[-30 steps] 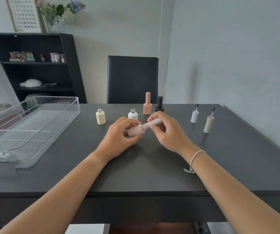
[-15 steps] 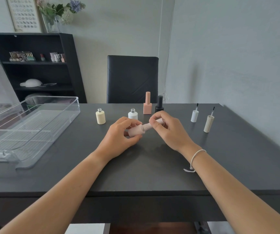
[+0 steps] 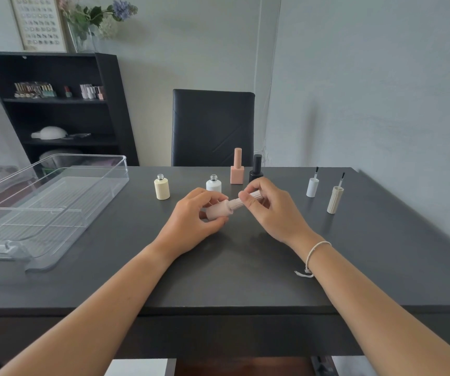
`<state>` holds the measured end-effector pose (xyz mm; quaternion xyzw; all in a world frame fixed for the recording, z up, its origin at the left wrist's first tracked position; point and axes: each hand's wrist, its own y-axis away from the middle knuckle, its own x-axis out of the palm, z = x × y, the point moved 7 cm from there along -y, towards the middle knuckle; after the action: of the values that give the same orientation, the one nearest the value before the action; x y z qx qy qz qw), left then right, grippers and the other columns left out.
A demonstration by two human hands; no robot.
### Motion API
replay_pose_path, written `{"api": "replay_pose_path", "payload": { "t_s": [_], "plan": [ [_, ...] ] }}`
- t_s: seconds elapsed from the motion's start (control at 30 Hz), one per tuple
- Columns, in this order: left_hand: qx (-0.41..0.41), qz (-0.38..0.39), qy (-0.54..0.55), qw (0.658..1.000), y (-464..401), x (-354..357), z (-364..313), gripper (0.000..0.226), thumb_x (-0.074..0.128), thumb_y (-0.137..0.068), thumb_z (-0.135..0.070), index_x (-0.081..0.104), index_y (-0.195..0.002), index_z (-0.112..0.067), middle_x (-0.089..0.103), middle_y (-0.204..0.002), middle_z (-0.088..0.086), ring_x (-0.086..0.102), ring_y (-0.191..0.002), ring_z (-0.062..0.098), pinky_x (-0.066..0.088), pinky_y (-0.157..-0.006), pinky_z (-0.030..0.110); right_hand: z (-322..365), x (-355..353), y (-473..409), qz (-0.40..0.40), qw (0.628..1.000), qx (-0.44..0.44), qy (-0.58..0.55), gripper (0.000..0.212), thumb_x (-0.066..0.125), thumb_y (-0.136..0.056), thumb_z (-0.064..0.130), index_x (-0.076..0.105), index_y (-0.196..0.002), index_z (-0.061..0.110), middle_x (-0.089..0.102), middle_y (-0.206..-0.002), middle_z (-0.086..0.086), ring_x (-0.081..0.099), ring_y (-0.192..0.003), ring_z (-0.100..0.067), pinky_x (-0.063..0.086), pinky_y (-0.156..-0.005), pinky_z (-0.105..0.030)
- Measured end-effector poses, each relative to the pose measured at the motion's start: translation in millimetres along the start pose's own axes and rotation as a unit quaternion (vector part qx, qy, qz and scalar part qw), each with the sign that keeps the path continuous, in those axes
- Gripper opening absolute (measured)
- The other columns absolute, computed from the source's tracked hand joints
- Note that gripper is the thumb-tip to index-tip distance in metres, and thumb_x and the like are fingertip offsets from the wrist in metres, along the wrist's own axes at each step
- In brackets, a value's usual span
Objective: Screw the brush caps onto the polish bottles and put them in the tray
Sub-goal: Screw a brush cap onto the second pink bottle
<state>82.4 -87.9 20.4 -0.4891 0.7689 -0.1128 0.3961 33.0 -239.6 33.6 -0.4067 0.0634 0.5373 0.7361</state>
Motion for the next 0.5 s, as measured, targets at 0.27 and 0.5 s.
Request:
{"api": "replay_pose_path", "payload": {
  "t_s": [0.27,0.5],
  "plan": [
    [-0.003,0.000,0.002,1.000,-0.2,0.1,1.1,0.036,0.072,-0.074,-0.013,0.059,-0.097,-0.038,0.056,-0.096,-0.007,0.055,-0.091,0.010,0.050,-0.074,0.014,0.5,-4.1,0.1,-0.016,1.000,-0.009,0.017,0.021,0.058,-0.087,0.026,0.053,-0.077,0.007,0.046,-0.055,0.011,0.044,-0.052,-0.005,0.033,-0.050,-0.013],
    [0.004,0.002,-0.004,1.000,-0.5,-0.1,0.2,0.043,0.072,-0.074,-0.016,0.055,-0.094,-0.050,0.057,-0.096,-0.009,0.055,-0.091,0.007,0.049,-0.076,0.011,-0.2,-5.2,1.6,-0.014,1.000,0.007,0.000,0.037,0.051,-0.086,0.048,0.052,-0.080,0.012,0.046,-0.055,0.005,0.040,-0.050,-0.007,0.033,-0.051,-0.016]
  ]
}}
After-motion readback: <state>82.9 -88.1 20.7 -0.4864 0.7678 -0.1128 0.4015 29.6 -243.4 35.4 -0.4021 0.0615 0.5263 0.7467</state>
